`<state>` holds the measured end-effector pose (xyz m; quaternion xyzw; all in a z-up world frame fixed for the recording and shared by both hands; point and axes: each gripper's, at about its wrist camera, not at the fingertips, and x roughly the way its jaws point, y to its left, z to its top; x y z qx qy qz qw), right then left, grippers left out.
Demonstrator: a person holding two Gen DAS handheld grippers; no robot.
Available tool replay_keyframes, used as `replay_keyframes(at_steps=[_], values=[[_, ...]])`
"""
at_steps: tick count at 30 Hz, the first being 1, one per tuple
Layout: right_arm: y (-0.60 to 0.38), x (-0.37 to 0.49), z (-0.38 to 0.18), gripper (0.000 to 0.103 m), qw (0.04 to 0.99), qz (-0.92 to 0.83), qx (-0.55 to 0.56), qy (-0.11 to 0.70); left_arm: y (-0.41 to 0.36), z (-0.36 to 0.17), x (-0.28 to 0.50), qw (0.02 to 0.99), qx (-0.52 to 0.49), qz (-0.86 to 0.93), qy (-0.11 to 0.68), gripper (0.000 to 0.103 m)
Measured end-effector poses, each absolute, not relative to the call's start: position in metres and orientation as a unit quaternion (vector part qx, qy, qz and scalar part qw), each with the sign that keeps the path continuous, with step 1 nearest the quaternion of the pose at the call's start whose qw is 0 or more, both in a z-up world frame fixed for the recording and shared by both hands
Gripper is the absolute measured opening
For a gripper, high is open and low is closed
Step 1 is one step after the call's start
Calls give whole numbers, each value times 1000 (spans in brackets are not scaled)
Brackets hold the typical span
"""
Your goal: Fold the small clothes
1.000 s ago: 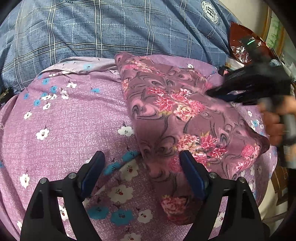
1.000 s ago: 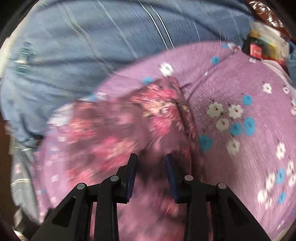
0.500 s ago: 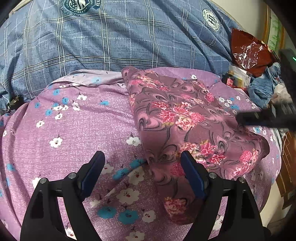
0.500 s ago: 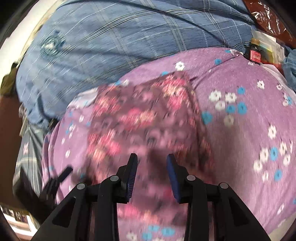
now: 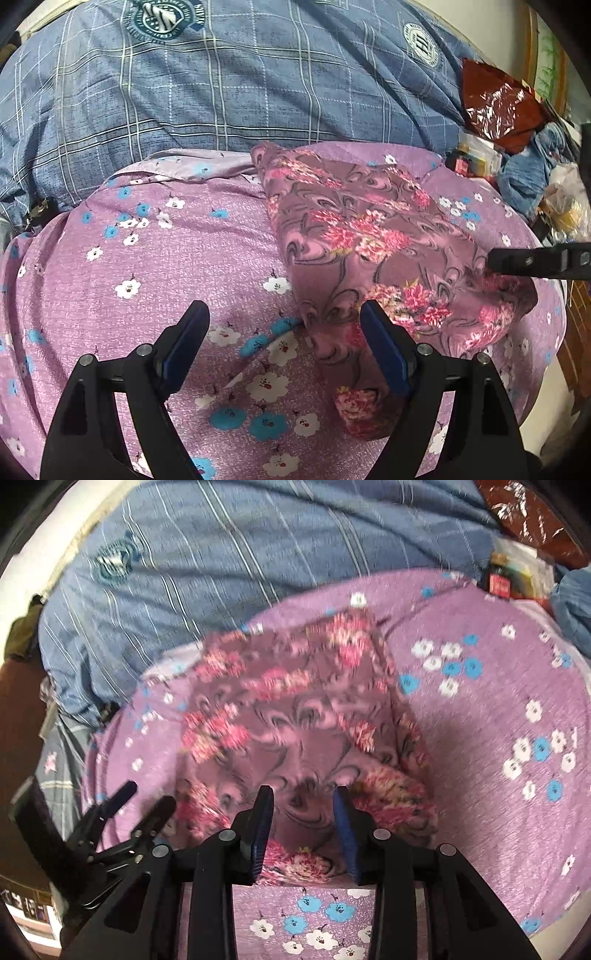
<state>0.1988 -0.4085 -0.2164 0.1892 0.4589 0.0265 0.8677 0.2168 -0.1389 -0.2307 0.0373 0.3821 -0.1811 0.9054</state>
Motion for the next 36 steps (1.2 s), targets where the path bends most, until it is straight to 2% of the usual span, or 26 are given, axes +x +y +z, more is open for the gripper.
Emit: replay_keyframes(at_steps=[5,17,25,36], values=[[-420,194,-201,47,878,28,201,434,-136,-226,220,909,32,-174,376,84],[-404,192,-180,47,899,44,171,401,-137,-222,227,920,34,-151,361,84],[-370,202,-186,48,910,-33,72,406,-131,-223,231,921,19,-142,361,84],[-336,199,-170,48,926,-111,-47,358,-128,-223,233,922,12,-139,361,84]])
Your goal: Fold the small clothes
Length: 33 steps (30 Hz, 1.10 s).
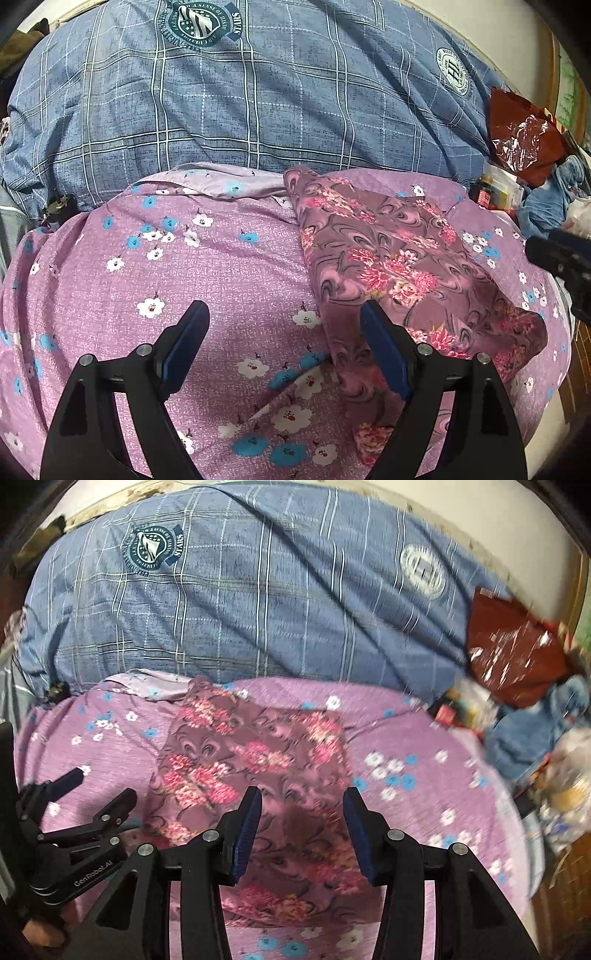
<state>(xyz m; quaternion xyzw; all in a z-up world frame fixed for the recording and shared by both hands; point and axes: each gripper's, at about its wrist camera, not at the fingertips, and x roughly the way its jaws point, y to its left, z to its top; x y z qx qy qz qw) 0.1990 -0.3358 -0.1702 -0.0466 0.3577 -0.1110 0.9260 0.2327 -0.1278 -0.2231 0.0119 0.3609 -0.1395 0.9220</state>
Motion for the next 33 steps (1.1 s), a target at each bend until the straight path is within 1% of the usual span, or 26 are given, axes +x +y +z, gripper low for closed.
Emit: replay_keyframes(at_steps=[8,25,29,33], values=[[-326,197,-166,48,929,-119,-79,343,-127,-224,234,921,7,-139,363,84],[-337,210,-183,49,922,-124,-80,359,-135,-231,244,906,-5,-172,386,84],[-359,216,-190,52,919,-116,-50,374,-135,-231,250,901,-11,-189,389,84],[-398,222,-205,52,909,-97,8,405,-133,-237,260,888,-29,-200,414,84]])
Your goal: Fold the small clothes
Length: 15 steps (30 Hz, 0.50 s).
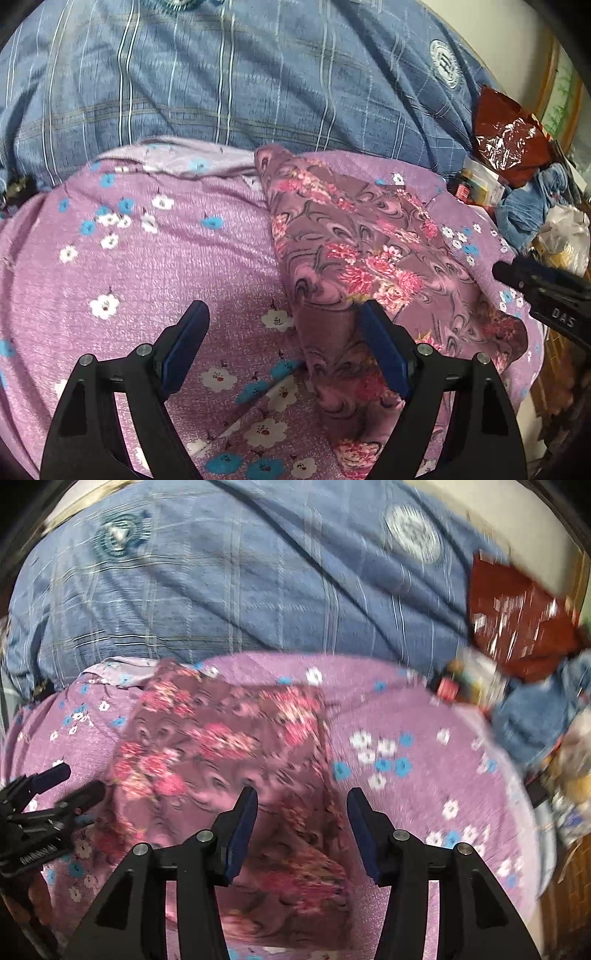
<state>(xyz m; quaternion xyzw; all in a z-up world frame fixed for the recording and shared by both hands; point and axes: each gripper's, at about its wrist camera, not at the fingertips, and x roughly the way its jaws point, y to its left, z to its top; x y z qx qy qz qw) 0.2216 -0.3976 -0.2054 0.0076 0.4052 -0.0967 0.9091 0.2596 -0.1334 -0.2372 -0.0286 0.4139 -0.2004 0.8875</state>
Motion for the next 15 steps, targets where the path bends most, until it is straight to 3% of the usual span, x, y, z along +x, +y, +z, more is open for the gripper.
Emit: replay_keyframes(at_steps=[4,6,7,15], values=[[-447,221,-232,51,892,-78,97,435,-139,-248,264,878,-11,-198,436,85],[-462,222,-248,34,878,-56,126,458,-142,-251,263,879,-4,-201,432,85],[-463,223,-257,33,872,-43,121,473,-144,-252,263,879,5,-198,434,85],[-469,231,-246,40,870,-43,126,475,-132,-247,273,880,-21,-189,435,85]])
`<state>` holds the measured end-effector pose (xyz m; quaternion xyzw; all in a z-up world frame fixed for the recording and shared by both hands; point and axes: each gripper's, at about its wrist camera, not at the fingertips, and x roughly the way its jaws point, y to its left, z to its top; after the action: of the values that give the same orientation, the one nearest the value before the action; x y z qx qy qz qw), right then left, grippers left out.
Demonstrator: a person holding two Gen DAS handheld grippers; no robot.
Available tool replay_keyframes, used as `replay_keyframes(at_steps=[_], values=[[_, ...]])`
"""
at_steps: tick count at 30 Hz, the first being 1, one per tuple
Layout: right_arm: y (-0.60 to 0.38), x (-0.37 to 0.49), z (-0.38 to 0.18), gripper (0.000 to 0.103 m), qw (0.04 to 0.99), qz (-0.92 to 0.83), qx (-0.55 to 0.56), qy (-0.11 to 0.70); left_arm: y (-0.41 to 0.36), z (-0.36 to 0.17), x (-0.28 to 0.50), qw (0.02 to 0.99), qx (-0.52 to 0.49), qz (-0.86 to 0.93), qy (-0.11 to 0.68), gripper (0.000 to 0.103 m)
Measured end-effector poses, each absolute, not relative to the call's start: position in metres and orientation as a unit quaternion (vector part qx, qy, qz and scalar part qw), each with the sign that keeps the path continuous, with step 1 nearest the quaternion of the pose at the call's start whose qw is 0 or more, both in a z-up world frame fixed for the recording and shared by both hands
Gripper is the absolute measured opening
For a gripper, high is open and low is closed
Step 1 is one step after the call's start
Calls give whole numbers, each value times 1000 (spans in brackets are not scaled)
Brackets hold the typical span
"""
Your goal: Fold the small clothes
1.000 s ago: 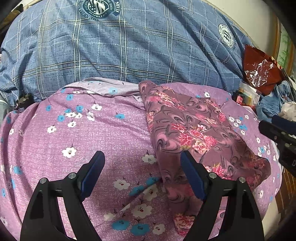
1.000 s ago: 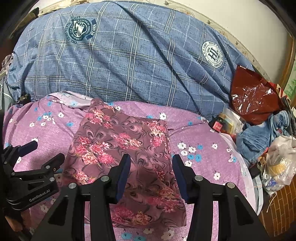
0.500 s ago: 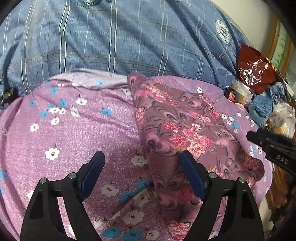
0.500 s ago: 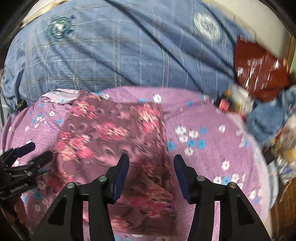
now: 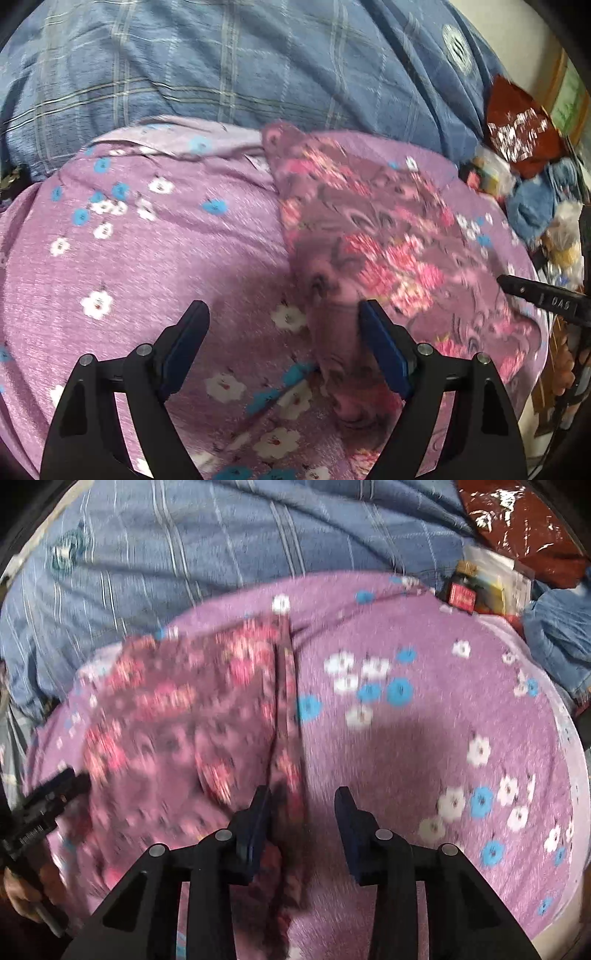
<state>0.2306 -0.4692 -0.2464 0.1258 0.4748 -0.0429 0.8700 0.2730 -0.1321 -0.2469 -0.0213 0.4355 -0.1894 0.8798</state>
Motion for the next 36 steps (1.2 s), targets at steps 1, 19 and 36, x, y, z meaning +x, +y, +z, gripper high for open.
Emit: replay_keyframes(at_steps=[1,19,36], values=[[-471,235,-241,40,874,-44,134,466,-128,-246,275,881,-31,-187,433,85],[-453,370,-254,37,852,-57,156,497,-134,-251,273,877,-3,-188,443,85],[-423,203,-258,37,857,24,109,503,-174,-257,229,825,105,-282,477,85]])
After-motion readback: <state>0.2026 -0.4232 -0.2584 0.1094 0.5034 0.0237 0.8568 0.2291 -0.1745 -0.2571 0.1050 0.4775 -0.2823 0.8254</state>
